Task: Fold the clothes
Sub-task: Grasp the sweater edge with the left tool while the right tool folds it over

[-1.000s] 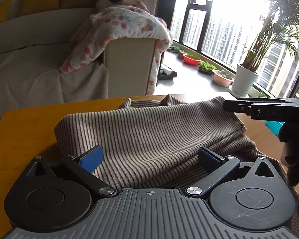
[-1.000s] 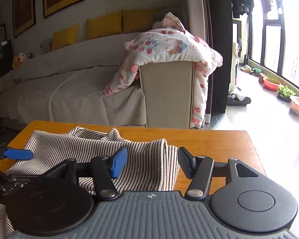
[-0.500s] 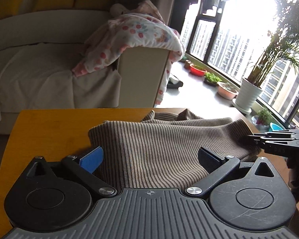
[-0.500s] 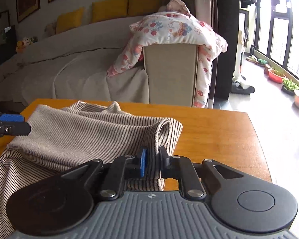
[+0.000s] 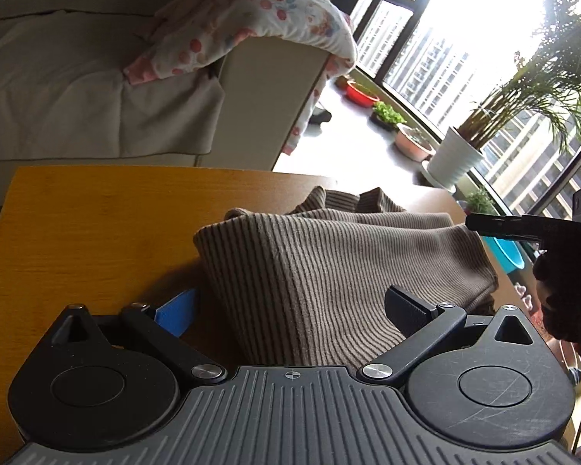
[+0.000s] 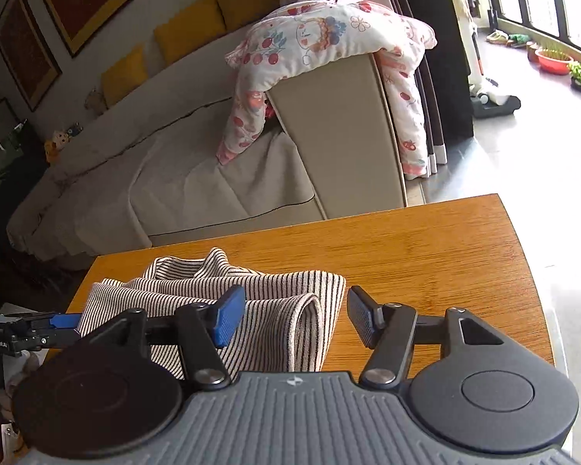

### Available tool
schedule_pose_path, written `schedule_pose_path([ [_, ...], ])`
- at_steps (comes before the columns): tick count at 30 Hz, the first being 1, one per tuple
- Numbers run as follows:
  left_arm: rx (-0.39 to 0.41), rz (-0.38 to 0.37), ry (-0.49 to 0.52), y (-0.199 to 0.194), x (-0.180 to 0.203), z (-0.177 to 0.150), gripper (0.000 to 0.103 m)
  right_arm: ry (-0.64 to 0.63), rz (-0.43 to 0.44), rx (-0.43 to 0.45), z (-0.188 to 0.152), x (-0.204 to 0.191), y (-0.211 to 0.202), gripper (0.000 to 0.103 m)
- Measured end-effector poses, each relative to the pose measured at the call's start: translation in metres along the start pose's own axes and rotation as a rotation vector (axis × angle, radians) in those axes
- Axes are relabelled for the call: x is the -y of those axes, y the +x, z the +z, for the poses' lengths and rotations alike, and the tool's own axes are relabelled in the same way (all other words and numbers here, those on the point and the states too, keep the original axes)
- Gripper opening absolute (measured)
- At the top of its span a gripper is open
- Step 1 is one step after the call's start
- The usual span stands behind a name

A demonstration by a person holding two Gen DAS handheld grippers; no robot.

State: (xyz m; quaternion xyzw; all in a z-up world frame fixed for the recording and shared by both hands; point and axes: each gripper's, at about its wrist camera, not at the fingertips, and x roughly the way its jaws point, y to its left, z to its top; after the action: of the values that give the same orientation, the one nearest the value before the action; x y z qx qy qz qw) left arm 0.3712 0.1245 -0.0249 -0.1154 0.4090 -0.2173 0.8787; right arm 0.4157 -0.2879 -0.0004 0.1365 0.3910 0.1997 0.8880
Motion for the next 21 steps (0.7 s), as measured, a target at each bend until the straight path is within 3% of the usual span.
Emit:
schedule_pose_path([
  [6,0.018,0.007,0.021,0.018,-0.004,0.009,0.103,0.008,0.065,-0.064,-0.001,0.004,0.032,0.061],
  [12,0.059,0.044,0.112,0.033,0.007,0.013,0.101,-0.152,0.033,-0.049,0.0,-0.021,0.05,0.063],
  [13,0.062,0.056,0.136,0.033,0.01,0.011,0.097,-0.186,0.024,-0.051,0.0,-0.026,0.053,0.055],
  [14,0.062,0.063,0.147,0.031,0.013,0.01,0.085,-0.205,0.026,-0.056,0.0,-0.03,0.053,0.039],
  [15,0.062,0.07,0.154,0.029,0.014,0.008,0.078,-0.222,0.029,-0.062,0.0,-0.034,0.053,0.034],
  [16,0.067,0.066,0.152,0.025,0.016,0.008,0.065,-0.245,0.023,-0.044,-0.001,-0.039,0.047,0.029],
  [17,0.073,0.058,0.147,0.02,0.016,0.008,0.048,-0.268,0.017,-0.024,-0.003,-0.043,0.041,0.026],
  [18,0.08,0.057,0.153,0.013,0.019,0.008,0.041,-0.292,0.011,-0.003,-0.004,-0.048,0.035,0.025],
  [21,0.111,0.057,0.193,-0.015,0.031,0.007,0.032,-0.36,0.026,0.068,-0.005,-0.064,0.002,0.024],
])
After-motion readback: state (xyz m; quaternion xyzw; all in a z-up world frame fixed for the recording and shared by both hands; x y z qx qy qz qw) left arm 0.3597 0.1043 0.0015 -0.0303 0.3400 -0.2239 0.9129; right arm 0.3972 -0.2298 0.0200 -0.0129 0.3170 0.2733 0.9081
